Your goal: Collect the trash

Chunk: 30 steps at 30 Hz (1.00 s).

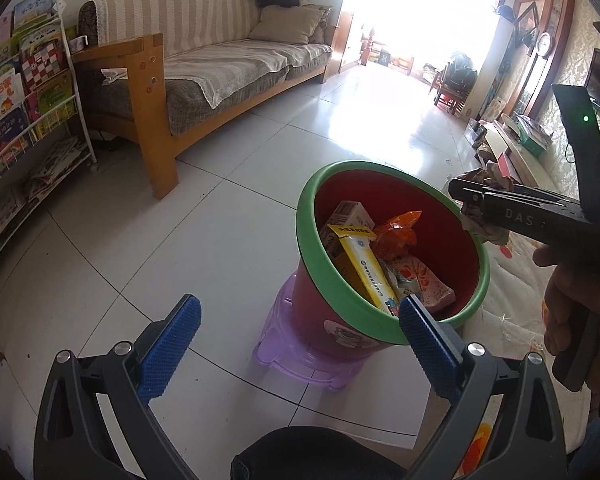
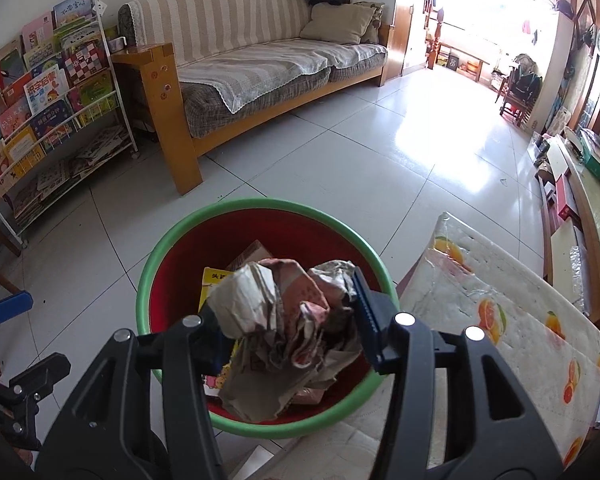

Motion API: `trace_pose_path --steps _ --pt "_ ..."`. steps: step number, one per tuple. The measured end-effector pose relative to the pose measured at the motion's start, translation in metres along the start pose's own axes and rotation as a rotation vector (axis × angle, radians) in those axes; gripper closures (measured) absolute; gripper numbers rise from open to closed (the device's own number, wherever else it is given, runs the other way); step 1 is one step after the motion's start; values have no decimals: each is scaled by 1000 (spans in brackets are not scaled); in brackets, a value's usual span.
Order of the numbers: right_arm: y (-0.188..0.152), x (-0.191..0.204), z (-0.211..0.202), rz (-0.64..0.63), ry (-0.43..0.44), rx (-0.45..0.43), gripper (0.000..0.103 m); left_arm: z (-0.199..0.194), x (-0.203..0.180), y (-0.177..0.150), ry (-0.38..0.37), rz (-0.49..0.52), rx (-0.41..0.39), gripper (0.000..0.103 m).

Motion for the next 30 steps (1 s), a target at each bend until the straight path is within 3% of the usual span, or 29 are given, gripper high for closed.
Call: trace_pose_path --steps 7,14,21,30 --pt "-5 12 26 -26 12 65 43 3 2 -3 -2 -16 7 8" --pt "-4 14 19 -50 -2 66 7 1 -4 0 -5 -6 -1 8" --pt "-3 -4 -14 -35 -38 35 5 -11 -28 7 -16 28 -20 8" --pt "-29 -70 -110 75 -132 -79 5 -42 -100 15 -80 124 -93 8"
Point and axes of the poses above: each gripper's, at about its wrist camera, not at the fingertips, and z roughly the way its jaws point, x to its left, y to its top, the point moved 8 cm from there along z, roughly the way its jaws point, and after that the axes turned 7 degrees about -z, right-handed, at the moved point
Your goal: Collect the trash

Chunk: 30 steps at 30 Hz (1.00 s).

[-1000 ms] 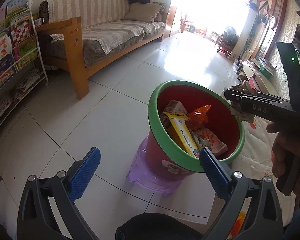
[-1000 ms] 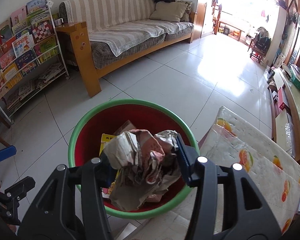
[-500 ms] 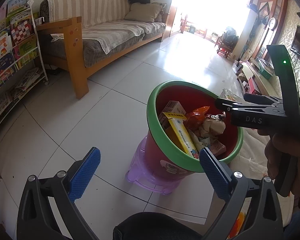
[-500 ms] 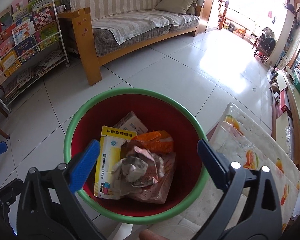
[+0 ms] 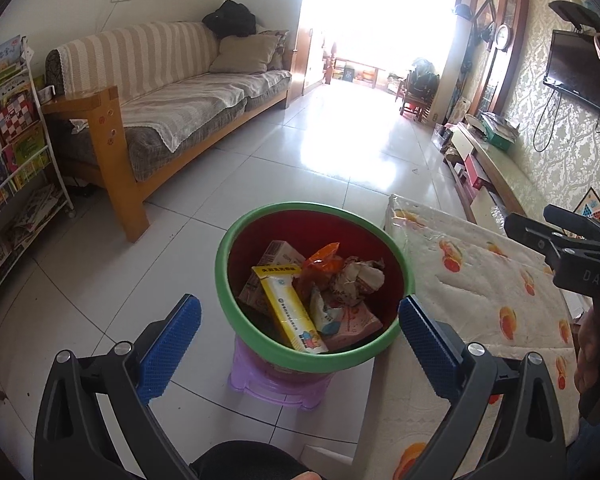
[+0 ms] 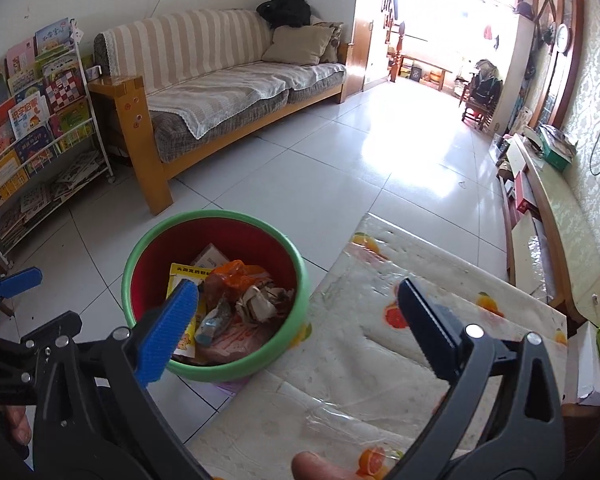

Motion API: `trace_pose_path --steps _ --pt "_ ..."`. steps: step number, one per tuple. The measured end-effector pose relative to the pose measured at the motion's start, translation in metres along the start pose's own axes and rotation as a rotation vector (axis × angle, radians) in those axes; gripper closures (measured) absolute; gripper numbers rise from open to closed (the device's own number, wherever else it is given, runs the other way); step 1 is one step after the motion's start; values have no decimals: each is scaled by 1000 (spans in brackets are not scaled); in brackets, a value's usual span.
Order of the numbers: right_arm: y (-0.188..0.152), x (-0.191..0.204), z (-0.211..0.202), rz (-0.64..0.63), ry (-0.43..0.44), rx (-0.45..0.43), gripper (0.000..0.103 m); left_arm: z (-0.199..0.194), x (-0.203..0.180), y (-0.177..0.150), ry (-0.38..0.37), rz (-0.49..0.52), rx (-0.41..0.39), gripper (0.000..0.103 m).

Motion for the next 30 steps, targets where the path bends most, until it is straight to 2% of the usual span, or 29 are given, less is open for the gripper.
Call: trace_pose_path --steps 8,16,20,30 --pt "-44 -81 -79 145 -126 -58 5 -29 -86 4 -94 81 -68 8" --pt "-91 -128 -145 236 -218 -84 5 -62 -153 -3 -101 209 -152 8" --pt "-107 -138 -172 243 -266 -99 5 -81 -174 -5 -111 245 -191 8" --pt "-128 -138 -207 300 -294 -123 5 -115 -198 -9 -140 294 -231 8"
Point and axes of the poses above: each gripper's, at about its wrist camera, not at the fingertips, and z roughly the way its jaws point, x to its left, y to its top, the point moved 8 cm from there along z, roughly the way its jaws point, and after that the axes turned 7 degrees about -z, right-handed, at the moved point
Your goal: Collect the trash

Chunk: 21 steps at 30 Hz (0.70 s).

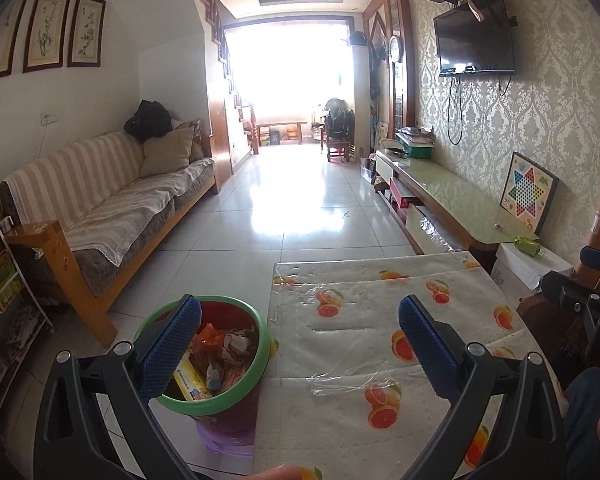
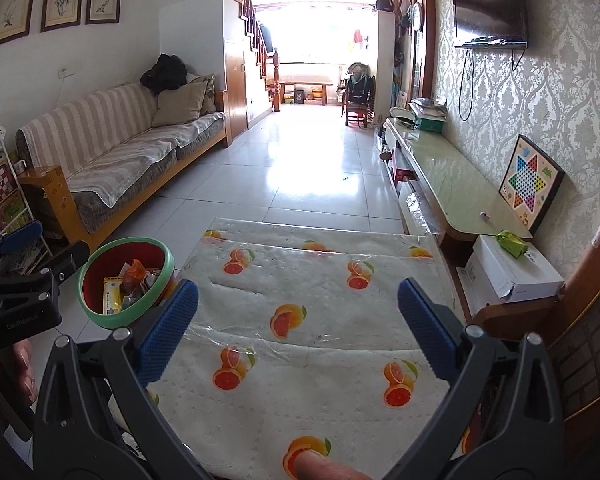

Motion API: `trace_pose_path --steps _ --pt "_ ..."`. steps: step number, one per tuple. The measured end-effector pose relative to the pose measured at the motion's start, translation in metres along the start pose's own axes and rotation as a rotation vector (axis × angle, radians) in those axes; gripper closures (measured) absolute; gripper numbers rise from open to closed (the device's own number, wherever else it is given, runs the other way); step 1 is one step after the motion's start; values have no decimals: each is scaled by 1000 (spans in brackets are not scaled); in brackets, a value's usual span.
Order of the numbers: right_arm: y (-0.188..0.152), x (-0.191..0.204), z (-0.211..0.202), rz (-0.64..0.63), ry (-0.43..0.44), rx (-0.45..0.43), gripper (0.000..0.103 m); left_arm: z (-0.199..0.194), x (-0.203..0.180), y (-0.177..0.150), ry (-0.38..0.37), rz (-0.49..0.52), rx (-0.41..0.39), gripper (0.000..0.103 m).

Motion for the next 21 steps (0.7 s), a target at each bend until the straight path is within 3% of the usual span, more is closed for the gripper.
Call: trace_pose_path --steps 21 --pt "1 4 -12 3 -16 -17 5 -8 -4 -5 -18 -10 13 8"
Point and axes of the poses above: each gripper's, at about its wrist camera, not at the fingertips, and z roughly the way its jaws point, x to its left, y to its top, the point moved 8 cm from there along z, roughly the way its jaws point, and after that the axes turned 7 degrees about -z, right-handed, at the moved point
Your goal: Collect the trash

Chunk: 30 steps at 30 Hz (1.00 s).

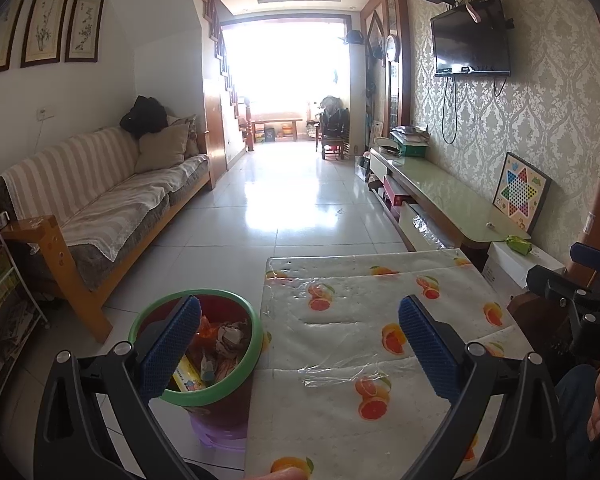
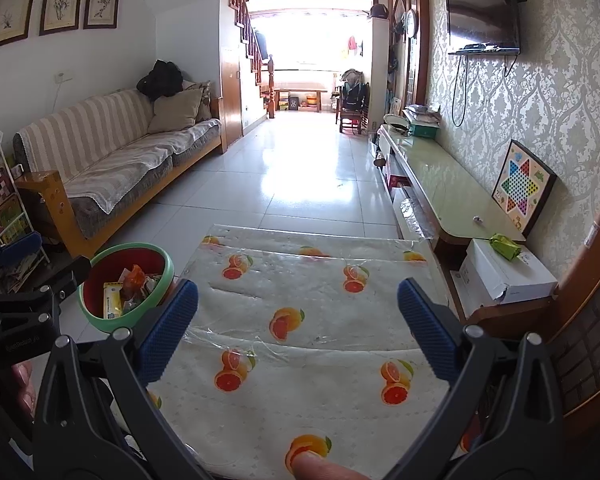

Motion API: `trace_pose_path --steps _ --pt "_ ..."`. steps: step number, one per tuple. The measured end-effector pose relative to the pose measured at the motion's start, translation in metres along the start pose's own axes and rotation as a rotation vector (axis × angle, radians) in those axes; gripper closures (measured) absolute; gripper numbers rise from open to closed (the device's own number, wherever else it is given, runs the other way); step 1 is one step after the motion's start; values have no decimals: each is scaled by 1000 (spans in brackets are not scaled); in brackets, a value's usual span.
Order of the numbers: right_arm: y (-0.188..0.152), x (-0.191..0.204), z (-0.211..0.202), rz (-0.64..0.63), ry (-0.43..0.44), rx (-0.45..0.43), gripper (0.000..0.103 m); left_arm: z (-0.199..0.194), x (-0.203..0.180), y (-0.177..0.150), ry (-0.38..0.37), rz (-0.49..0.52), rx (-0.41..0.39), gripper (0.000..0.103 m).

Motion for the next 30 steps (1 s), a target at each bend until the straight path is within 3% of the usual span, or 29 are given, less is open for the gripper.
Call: trace_pose_path --steps 30 --pt "2 -2 1 6 -6 1 5 1 3 -4 -1 -5 12 8"
Point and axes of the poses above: each gripper's, at about its wrist camera, not at the fingertips, and z roughly the way its jaws point, x to its left, y to its top, the point moved 8 cm from there along z, roughly the way its jaws point, and after that the axes turned 7 degrees about -z, right-handed, at the moved point
